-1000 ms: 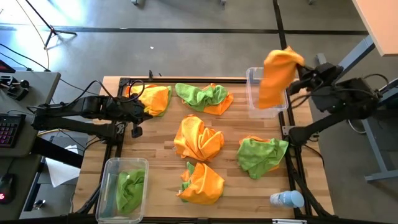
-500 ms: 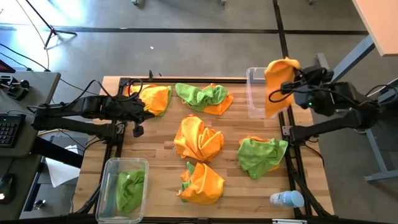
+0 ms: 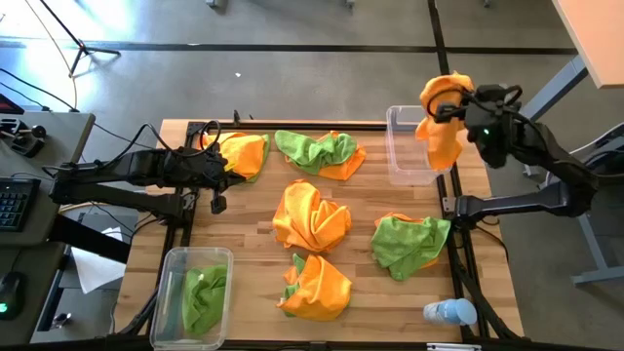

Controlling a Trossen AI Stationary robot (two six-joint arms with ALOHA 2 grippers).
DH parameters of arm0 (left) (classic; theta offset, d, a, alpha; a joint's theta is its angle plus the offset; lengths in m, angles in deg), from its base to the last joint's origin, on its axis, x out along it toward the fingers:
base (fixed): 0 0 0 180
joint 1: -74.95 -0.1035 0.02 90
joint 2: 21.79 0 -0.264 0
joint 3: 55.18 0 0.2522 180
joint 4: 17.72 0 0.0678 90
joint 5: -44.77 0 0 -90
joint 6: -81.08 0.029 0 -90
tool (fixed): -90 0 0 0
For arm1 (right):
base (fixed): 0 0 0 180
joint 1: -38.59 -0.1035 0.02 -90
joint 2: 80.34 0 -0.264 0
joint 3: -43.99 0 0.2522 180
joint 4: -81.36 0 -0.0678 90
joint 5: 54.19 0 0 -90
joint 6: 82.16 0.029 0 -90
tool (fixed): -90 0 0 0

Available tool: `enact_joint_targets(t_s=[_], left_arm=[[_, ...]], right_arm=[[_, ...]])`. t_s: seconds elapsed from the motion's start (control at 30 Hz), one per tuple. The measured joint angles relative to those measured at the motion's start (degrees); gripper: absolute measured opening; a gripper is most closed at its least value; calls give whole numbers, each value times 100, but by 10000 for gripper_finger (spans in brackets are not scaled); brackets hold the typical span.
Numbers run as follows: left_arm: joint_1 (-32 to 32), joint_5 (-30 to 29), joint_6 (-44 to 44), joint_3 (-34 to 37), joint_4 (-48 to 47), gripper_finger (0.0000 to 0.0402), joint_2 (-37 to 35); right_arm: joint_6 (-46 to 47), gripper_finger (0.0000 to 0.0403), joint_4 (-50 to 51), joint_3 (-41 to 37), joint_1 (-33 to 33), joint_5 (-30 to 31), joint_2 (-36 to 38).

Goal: Sort microfiber towel by color & place in baskets
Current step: Put the orange microfiber towel into the top transparent bin

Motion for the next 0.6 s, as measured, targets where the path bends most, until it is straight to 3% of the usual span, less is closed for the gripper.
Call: enact_joint_targets(t_s=[0.23,0.6], left_arm=[[0,0,-104,0,-1,0,0],[0,0,-94,0,-4,0,0]], right_arm=[[-275,0,193,0,829,-1109,-336],[21,0,2140,0,1666,-2860,-1379]])
